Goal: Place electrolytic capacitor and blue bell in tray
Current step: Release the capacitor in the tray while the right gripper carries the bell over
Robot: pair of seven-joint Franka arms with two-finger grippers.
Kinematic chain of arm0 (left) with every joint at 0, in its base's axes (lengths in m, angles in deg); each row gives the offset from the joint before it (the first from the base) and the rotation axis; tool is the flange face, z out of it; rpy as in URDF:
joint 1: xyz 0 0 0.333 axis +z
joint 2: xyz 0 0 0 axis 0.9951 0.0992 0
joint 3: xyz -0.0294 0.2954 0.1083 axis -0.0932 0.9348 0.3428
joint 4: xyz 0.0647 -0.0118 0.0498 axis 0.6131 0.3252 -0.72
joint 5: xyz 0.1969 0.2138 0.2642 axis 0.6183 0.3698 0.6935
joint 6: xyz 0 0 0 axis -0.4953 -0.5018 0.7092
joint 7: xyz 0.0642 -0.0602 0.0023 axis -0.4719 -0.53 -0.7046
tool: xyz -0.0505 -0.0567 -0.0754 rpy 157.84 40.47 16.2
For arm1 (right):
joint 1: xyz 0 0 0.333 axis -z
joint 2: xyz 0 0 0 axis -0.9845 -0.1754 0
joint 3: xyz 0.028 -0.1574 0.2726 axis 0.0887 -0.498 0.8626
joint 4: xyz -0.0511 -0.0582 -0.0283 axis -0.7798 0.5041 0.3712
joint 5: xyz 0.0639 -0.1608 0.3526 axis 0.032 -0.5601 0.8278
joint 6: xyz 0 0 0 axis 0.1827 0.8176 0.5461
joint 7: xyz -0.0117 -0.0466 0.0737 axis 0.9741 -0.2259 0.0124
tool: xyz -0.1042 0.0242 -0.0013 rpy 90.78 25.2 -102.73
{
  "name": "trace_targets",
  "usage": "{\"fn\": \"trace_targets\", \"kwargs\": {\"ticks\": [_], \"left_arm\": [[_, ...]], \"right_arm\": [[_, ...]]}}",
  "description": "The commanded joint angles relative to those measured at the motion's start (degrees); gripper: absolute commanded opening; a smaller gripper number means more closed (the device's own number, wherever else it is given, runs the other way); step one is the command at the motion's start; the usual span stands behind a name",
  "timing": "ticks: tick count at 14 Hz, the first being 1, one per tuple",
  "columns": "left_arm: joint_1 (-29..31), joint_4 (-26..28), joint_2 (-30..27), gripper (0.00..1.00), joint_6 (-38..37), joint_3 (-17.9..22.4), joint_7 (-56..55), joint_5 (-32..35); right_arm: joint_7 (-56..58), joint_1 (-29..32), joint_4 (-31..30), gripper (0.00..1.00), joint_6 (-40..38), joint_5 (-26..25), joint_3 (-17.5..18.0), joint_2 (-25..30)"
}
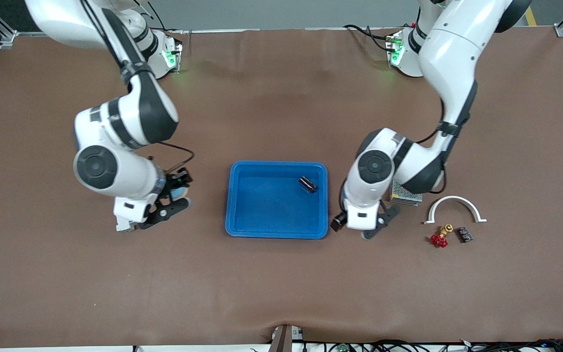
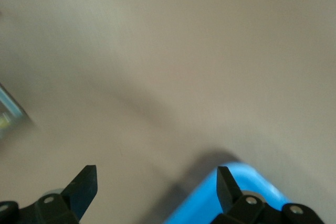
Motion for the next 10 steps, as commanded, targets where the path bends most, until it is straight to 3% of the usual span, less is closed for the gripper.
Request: {"fn": "trace_targets", "kwargs": {"ticks": [1,3,10], "left_arm": [[4.5,1.0,-2.8,1.0,-0.7,-0.3,6.2,1.5],[9.0,1.2,-3.2,1.0,-0.8,-0.3,13.9,1.5],[21.3,1.0,-3.0,1.0,-0.8,-0.2,34.6,2.4]], "right_arm": [[-11.6,-4.4,-1.9,0.52,3.3,1.7,-0.6,1.0],[-16.7,-6.5,-2.3,0.52,5.6,1.9,-0.6,-0.2],[-24.7,-11.7,-16.1,0.52,26.1,1.9,-0.6,-0.9]]}}
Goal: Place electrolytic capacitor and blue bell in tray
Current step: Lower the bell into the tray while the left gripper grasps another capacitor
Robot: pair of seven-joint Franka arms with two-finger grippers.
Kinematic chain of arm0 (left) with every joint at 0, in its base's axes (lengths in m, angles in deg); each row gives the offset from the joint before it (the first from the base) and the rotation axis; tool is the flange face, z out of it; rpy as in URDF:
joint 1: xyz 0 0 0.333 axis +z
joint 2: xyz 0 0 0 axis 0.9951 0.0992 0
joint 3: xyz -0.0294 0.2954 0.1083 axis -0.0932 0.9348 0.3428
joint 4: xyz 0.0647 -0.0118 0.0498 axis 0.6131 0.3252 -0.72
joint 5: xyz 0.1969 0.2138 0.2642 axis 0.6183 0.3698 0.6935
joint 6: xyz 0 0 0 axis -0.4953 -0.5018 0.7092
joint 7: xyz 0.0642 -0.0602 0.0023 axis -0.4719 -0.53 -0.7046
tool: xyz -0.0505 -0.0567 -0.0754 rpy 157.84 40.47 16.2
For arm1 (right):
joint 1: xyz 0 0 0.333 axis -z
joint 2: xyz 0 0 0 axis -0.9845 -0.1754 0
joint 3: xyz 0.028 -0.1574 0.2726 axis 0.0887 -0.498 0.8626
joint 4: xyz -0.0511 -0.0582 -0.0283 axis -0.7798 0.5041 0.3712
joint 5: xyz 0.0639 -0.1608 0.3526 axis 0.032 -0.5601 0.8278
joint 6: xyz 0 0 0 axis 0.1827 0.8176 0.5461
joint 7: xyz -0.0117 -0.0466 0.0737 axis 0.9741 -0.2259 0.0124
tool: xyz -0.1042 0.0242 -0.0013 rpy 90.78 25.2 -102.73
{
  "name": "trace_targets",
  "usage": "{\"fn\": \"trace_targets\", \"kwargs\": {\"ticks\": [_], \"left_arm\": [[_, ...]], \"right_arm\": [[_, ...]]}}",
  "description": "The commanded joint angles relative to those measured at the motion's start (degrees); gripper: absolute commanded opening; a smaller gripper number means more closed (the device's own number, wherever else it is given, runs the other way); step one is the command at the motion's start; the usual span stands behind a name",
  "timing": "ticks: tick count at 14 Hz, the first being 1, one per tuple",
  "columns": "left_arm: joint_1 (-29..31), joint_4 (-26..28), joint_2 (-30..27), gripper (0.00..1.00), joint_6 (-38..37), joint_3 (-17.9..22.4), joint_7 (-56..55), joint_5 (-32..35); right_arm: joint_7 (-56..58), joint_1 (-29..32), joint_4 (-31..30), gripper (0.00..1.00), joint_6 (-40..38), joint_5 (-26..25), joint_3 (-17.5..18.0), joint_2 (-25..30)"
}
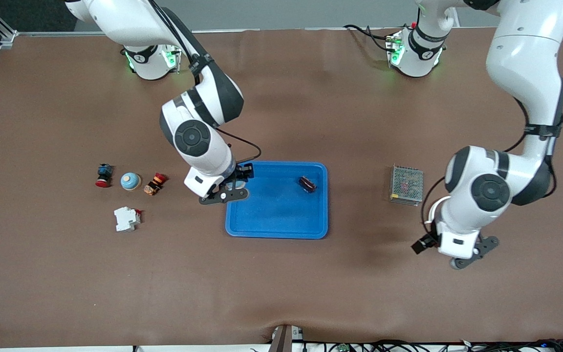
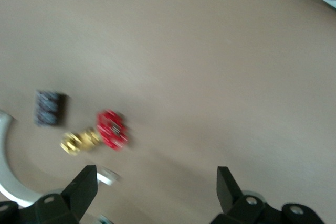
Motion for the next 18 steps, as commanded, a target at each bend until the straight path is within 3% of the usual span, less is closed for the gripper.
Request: {"fn": "trace_targets", "kwargs": {"ticks": [1,5,12,18], "left_arm": [[6.0,0.9,-0.8,1.0,-0.5,-0.6,8.2,1.3],[11.1,1.1,0.5,1.0,-0.1,-0.7,12.6,1.2],[12.9,3.6,3.4,1.0,0.0,-0.6,12.3,0.4],[12.7,3.9,6.7,0.9,0.1,-0.5,11.8,1.1]], "right_arm": [[-0.7,-0.8,-5.8,0.52,7.2,1.1,-0.6,0.5],[-4.6,-3.6,-6.6,0.52,11.2,1.1,-0.7,-2.1],[-6.0,-5.4,-6.5,0.53,16.8,0.4,-0.8,-6.5],[-6.0,-6.5,-6.7,0.53,20.4,0.3,-0.9,-8.5]]}}
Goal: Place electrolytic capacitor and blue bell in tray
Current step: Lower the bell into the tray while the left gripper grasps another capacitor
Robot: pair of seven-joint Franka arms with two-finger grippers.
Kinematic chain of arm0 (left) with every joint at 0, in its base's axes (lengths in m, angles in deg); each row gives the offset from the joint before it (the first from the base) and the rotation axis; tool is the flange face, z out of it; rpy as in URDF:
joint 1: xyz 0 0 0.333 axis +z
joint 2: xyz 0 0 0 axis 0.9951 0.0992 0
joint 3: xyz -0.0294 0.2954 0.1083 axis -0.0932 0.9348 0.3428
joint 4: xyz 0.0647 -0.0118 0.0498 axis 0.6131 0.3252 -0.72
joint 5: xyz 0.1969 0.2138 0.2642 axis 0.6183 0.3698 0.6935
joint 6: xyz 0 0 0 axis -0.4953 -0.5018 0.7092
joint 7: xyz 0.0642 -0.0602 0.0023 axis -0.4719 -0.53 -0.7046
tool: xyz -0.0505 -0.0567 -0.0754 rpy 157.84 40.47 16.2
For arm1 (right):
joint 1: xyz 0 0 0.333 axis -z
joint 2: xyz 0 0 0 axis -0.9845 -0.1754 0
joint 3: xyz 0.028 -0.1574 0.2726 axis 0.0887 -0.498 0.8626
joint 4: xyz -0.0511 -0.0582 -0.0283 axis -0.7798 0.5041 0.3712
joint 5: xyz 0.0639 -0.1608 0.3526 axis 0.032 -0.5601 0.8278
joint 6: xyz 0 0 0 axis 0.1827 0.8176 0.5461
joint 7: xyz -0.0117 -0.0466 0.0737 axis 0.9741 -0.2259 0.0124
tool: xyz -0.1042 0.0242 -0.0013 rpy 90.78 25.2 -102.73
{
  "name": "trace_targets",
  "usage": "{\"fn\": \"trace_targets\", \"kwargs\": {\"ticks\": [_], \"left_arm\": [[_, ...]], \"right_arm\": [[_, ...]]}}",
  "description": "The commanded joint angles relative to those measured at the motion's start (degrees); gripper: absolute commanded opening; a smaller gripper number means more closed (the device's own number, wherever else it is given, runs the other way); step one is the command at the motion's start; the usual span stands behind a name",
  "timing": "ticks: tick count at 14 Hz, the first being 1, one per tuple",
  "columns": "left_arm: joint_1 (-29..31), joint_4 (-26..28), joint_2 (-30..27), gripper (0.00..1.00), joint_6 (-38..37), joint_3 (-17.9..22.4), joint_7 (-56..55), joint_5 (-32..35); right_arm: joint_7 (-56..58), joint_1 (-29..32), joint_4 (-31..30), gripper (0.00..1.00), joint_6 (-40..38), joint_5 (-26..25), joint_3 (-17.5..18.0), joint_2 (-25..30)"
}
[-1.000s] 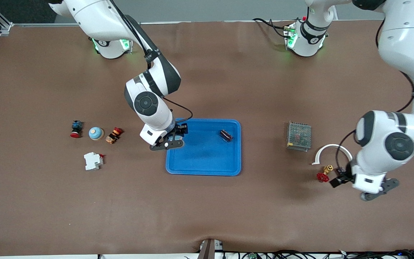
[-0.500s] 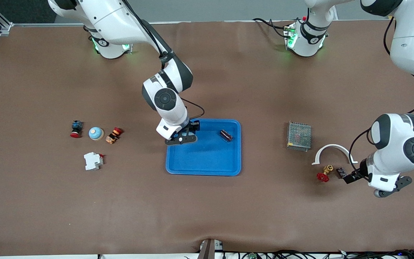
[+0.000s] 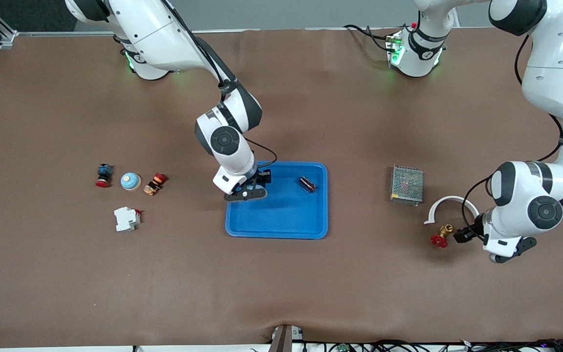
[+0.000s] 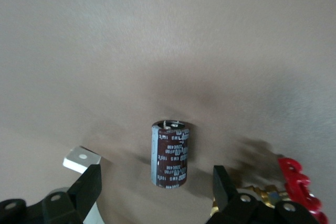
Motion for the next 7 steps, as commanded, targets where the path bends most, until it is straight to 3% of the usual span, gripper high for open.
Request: {"fn": "trace_targets", "kwargs": {"ticks": [1,5,6,7], "left_arm": [[0.5,0.3,0.0,0.89,0.0,-0.6,-0.8,1.0],[0.5,0.2,1.7,0.84,1.7,-0.2,-1.0,1.1],[0.4,0.2,2.1,0.8,1.9,-0.1,-1.0,1.1],[0.4,0.2,2.0,0.68,1.9,-0.1,-0.9,1.1]], "right_arm": [[-0.4,-1.3,-0.2,0.53,1.0,0.2,-0.4,-0.5],[-0.4,-1.3,-0.3,0.53,1.4,0.2,-0.5,-0.8],[-0.4,-1.3,-0.3,0.54,1.4,0.2,-0.5,-0.9],[-0.4,-1.3,-0.2,0.56,1.5,0.2,-0.5,-1.2]]}}
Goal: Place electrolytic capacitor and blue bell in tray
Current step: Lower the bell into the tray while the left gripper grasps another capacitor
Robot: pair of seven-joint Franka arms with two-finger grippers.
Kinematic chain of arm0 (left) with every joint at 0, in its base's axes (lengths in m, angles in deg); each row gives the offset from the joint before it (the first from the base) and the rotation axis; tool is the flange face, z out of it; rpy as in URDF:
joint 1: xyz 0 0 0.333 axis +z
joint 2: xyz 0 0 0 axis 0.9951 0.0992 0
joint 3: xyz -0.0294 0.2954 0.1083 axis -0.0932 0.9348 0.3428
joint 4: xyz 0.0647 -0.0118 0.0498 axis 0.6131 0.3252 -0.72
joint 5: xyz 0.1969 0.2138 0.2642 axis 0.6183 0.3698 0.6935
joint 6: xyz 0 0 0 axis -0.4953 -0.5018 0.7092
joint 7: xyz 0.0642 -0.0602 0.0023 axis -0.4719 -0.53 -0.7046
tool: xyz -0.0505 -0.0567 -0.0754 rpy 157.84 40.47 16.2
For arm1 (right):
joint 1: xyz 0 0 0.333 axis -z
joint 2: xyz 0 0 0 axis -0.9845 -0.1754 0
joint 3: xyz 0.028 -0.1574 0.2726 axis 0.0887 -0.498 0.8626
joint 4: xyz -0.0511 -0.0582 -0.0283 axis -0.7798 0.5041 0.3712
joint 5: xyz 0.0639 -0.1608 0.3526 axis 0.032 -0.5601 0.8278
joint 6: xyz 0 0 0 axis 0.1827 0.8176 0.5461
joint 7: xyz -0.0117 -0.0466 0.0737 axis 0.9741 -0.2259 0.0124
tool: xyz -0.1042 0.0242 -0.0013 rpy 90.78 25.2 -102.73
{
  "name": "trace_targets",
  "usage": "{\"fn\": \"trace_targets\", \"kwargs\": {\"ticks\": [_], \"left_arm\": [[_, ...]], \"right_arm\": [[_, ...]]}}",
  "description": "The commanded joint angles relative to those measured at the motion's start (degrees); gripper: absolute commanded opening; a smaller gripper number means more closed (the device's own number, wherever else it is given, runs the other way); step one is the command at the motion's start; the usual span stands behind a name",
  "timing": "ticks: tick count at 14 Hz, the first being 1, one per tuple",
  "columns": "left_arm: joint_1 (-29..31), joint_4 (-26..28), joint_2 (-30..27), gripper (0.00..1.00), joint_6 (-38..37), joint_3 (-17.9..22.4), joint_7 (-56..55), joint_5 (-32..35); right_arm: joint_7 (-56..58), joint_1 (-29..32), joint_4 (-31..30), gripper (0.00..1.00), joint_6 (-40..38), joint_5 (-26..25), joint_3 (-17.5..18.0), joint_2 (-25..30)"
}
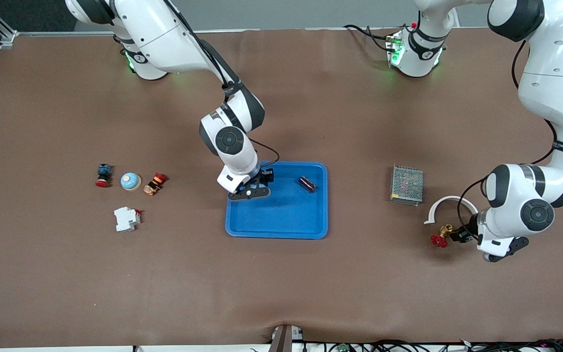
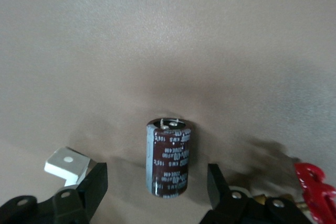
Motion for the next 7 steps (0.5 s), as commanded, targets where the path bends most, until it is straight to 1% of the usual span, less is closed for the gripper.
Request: {"fn": "trace_targets", "kwargs": {"ticks": [1,2,3,4,5,7], "left_arm": [[0.3,0.2,0.3,0.56,1.0,-0.2,-0.8,1.1],[0.3,0.2,0.3,0.43,1.0,-0.2,-0.7,1.2],[0.2,0.2,0.3,0.28,1.0,-0.2,-0.7,1.2],[0.2,0.2,0.3,0.12,1.0,-0.2,-0.7,1.2],[0.1,0.2,0.3,0.0,1.0,-0.2,-0.7,1.3],[-0.1,0.2,-0.2,0.0,1.0,-0.2,-0.7,1.3]], "right_arm": [[-0.4,-0.6,-0.1,0.57,0.7,0.2,-0.5,-0.2],[-0.5,-0.6,-0.1,0.63,0.6,0.2,-0.5,-0.2],[-0.4,-0.6,-0.1,0.79,0.6,0.2,-0.5,-0.2],[-0.4,-0.2,0.0,0.97,0.4,0.2,-0.4,-0.1],[-0.4,-0.3,0.0,1.0,0.3,0.2,-0.4,0.0],[-0.4,-0.3,0.0,1.0,-0.4,0.3,-0.4,0.5]]}}
